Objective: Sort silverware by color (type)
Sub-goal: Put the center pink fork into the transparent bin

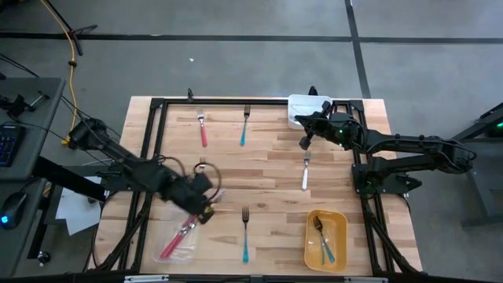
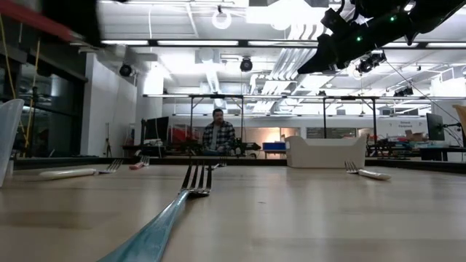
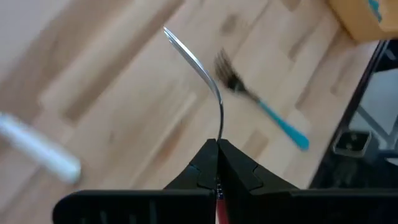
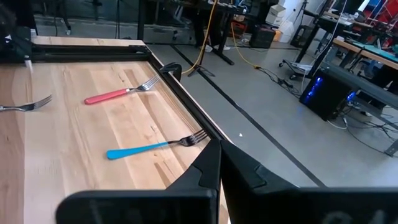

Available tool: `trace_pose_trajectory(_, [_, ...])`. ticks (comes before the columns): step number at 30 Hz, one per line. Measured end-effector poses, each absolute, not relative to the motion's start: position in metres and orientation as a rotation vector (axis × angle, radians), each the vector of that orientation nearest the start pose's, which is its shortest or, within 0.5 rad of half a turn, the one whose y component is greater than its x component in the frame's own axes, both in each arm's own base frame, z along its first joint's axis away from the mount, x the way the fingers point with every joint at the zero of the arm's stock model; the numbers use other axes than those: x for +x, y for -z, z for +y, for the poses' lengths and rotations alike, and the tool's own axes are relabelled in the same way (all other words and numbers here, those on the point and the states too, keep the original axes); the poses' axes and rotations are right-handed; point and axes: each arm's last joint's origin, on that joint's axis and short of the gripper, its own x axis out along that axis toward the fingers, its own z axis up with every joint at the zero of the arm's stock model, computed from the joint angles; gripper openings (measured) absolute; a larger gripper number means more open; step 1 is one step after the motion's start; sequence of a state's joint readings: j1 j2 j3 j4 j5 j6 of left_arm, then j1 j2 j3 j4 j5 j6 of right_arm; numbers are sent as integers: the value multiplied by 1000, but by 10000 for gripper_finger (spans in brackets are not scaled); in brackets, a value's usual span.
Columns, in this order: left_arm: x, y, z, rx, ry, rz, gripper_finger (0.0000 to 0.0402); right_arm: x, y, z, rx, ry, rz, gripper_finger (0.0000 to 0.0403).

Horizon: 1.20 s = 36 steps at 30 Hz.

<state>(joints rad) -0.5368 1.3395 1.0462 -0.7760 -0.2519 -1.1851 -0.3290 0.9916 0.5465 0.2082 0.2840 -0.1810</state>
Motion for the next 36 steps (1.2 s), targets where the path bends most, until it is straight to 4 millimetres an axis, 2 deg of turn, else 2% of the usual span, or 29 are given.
trace_pose_trajectory(9, [166, -258, -168, -787, -484, 1115, 1, 201, -251, -77, -169, 586, 296, 2])
trace_pose_trajectory(13, [149, -256, -181, -813, -515, 1121, 1, 201, -251, -77, -168, 586, 295, 2])
trace_pose_trajectory(16, [143, -251, -189, -799, -535, 1135, 0, 201, -251, -77, -169, 586, 296, 2])
trace_pose_trajectory(28, [153, -207, -214, -554, -577, 1226, 0, 201, -251, -77, -161, 587, 293, 2])
trace_pose_trajectory(36, [167, -197, -224, -472, -591, 1253, 8, 201, -251, -77, -161, 586, 294, 2])
